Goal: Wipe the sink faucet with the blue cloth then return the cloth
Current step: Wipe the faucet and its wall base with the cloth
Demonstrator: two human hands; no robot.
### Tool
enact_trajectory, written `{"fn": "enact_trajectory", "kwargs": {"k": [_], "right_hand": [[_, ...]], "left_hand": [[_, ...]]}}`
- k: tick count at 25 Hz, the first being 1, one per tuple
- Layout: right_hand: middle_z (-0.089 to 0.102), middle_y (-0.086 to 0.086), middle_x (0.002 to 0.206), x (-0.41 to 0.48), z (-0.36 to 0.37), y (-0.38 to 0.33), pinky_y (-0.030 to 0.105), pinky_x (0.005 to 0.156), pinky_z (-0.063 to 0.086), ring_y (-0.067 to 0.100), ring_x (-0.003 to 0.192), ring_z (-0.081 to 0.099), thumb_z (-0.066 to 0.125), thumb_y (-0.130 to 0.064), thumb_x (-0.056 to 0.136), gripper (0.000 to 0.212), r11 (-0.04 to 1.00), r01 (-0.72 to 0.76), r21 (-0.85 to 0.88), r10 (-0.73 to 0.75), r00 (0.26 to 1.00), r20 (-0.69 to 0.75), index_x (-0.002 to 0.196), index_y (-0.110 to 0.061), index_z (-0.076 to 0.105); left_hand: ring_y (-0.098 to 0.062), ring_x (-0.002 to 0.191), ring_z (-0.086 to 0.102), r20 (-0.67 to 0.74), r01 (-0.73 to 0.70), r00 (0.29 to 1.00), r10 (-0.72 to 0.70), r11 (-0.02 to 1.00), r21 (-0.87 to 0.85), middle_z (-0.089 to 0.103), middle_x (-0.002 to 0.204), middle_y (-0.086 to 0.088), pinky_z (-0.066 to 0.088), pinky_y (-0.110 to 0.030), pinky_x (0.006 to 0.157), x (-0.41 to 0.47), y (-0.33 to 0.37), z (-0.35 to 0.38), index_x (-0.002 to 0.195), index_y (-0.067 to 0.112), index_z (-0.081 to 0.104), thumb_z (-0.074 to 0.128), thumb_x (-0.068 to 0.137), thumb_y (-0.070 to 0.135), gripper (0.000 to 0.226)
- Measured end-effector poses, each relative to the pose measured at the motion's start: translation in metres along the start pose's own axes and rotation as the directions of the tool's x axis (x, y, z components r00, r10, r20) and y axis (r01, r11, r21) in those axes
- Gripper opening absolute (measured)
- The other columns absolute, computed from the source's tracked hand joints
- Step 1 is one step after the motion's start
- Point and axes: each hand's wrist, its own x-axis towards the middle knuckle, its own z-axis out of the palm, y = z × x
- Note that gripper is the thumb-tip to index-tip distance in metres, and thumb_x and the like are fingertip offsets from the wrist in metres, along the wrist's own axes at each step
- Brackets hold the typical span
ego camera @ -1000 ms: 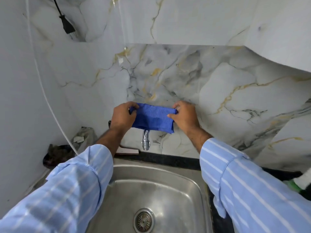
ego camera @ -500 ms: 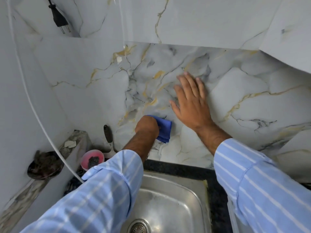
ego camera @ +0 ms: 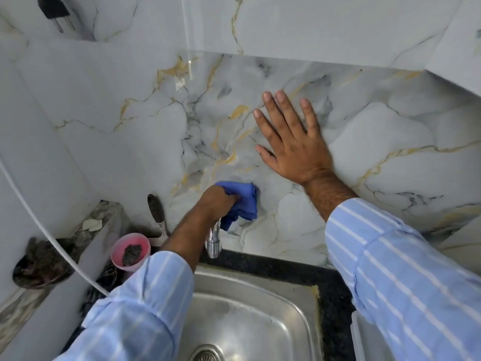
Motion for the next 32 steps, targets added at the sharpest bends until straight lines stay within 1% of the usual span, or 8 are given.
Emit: {"fn": "enact_trajectory", "kwargs": {"k": [3, 7, 11, 14, 19, 22, 28, 32], "right_hand": [[0.021, 0.012, 0.177, 0.000, 0.000, 0.000, 0.055, 0.135, -0.003, 0.032, 0.163, 0.029, 0.037, -0.053, 0.114, 0.070, 1.000, 0.008, 0.018, -0.008, 1.000, -0.021, 0.171, -0.015, 0.028], [0.018, 0.012, 0.178, -0.002, 0.003, 0.001, 0.055, 0.136, -0.005, 0.032, 0.164, 0.025, 0.036, -0.053, 0.114, 0.070, 1.000, 0.003, 0.031, -0.001, 0.999, -0.046, 0.172, -0.015, 0.026], [0.019, 0.012, 0.178, -0.001, 0.002, 0.001, 0.055, 0.135, -0.004, 0.032, 0.164, 0.026, 0.034, -0.052, 0.114, 0.070, 0.999, 0.018, 0.043, -0.016, 0.998, -0.055, 0.173, -0.015, 0.025], [0.022, 0.012, 0.178, -0.001, -0.001, 0.000, 0.055, 0.134, -0.002, 0.032, 0.164, 0.030, 0.033, -0.052, 0.114, 0.070, 0.999, 0.027, 0.026, -0.026, 0.998, -0.064, 0.172, -0.015, 0.025], [0.023, 0.012, 0.178, -0.001, 0.000, 0.001, 0.055, 0.134, -0.002, 0.031, 0.164, 0.030, 0.032, -0.052, 0.114, 0.070, 0.998, 0.030, 0.047, -0.027, 0.998, -0.060, 0.173, -0.015, 0.024], [0.023, 0.012, 0.178, -0.001, 0.001, 0.001, 0.055, 0.134, -0.003, 0.032, 0.164, 0.030, 0.032, -0.052, 0.114, 0.069, 0.998, 0.029, 0.060, -0.025, 0.998, -0.064, 0.173, -0.015, 0.024], [0.023, 0.012, 0.177, -0.001, 0.001, 0.000, 0.055, 0.134, -0.002, 0.032, 0.164, 0.030, 0.033, -0.051, 0.115, 0.069, 0.998, 0.029, 0.064, -0.025, 0.997, -0.070, 0.172, -0.014, 0.025], [0.024, 0.012, 0.177, -0.001, 0.000, 0.000, 0.054, 0.134, -0.003, 0.031, 0.163, 0.030, 0.033, -0.051, 0.114, 0.069, 0.998, 0.031, 0.061, -0.027, 0.997, -0.066, 0.172, -0.015, 0.025]], "left_hand": [[-0.030, 0.108, 0.063, -0.232, 0.111, 0.972, -0.029, 0.931, 0.348, 0.063, 0.122, -0.013, 0.050, -0.042, 0.094, -0.006, 0.015, 0.032, 0.123, 0.006, 0.059, 0.046, 0.098, 0.022, 0.033], [-0.030, 0.103, 0.069, -0.344, 0.165, 0.939, -0.023, 0.905, 0.391, 0.067, 0.118, -0.012, 0.056, -0.041, 0.083, -0.009, 0.004, 0.037, 0.134, -0.001, 0.049, 0.062, 0.091, 0.019, 0.049], [-0.024, 0.073, 0.065, -0.131, -0.012, 0.991, -0.004, 0.992, -0.123, 0.068, 0.085, -0.012, 0.053, -0.032, 0.069, -0.003, 0.005, -0.001, 0.106, -0.002, 0.067, 0.065, 0.091, 0.015, 0.023], [-0.028, 0.076, 0.068, -0.005, -0.051, 0.998, 0.058, 0.848, -0.527, 0.071, 0.089, -0.020, 0.054, -0.043, 0.085, -0.013, -0.020, -0.005, 0.099, 0.000, 0.067, 0.069, 0.091, 0.016, 0.018], [-0.013, 0.058, 0.065, -0.182, -0.221, 0.967, 0.179, 0.943, -0.249, 0.070, 0.068, -0.003, 0.050, -0.023, 0.058, -0.026, -0.037, 0.006, 0.082, 0.011, 0.066, 0.069, 0.092, 0.028, 0.020], [-0.005, 0.064, 0.070, -0.222, -0.343, 0.932, 0.286, 0.894, -0.288, 0.074, 0.069, 0.006, 0.053, -0.016, 0.059, -0.041, -0.058, 0.013, 0.082, 0.015, 0.066, 0.067, 0.094, 0.026, 0.017], [-0.003, 0.083, 0.064, -0.412, -0.415, 0.848, 0.334, 0.902, -0.122, 0.067, 0.095, 0.009, 0.046, -0.017, 0.069, -0.052, -0.091, 0.035, 0.111, 0.021, 0.054, 0.062, 0.095, 0.045, 0.030], [-0.022, 0.079, 0.065, -0.637, -0.368, 0.673, 0.376, 0.917, 0.152, 0.066, 0.089, 0.003, 0.051, -0.034, 0.063, -0.054, -0.104, 0.067, 0.119, 0.020, 0.043, 0.057, 0.095, 0.038, 0.034]]}}
